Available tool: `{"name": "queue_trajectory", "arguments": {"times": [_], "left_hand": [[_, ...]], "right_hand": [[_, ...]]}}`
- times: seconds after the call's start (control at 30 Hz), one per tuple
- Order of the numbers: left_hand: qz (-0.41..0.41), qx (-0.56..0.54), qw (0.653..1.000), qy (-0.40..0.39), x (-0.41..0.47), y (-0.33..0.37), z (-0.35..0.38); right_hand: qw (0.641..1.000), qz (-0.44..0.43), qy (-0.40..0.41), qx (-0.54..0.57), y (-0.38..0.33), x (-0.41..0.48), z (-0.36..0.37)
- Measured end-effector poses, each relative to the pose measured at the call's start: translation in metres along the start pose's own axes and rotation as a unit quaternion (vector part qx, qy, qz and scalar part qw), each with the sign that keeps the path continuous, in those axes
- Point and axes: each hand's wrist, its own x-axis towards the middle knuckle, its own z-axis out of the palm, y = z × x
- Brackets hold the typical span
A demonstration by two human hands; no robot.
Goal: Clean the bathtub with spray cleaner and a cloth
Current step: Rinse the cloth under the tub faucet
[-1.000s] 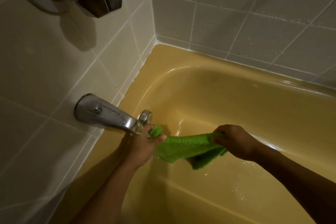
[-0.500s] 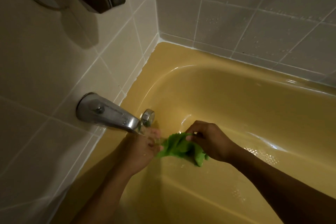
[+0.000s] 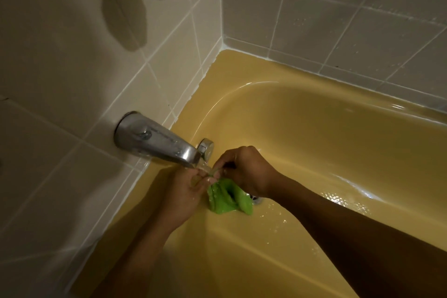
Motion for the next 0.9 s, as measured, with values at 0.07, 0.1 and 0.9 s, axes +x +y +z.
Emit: {"name": "queue_trajectory", "arguments": {"times": [0.07,0.1,0.9], "left_hand": [[-0.001,0.018,0.999,0.045,-0.003,-0.005,-0.002],[0.006,0.027,0.998,0.065,-0.005,-0.007,-0.003],[0.091,0.088,0.970,0.206,-0.031,-0.001,-0.029]], "right_hand": [[1.000,0.016,0.014,0.009,-0.002,0.008,0.002],[1.000,0.019,0.014,0.013,-0.003,0.011,0.003],[0.990,-0.045,-0.033,-0.129,0.012,0.030,0.002]]}}
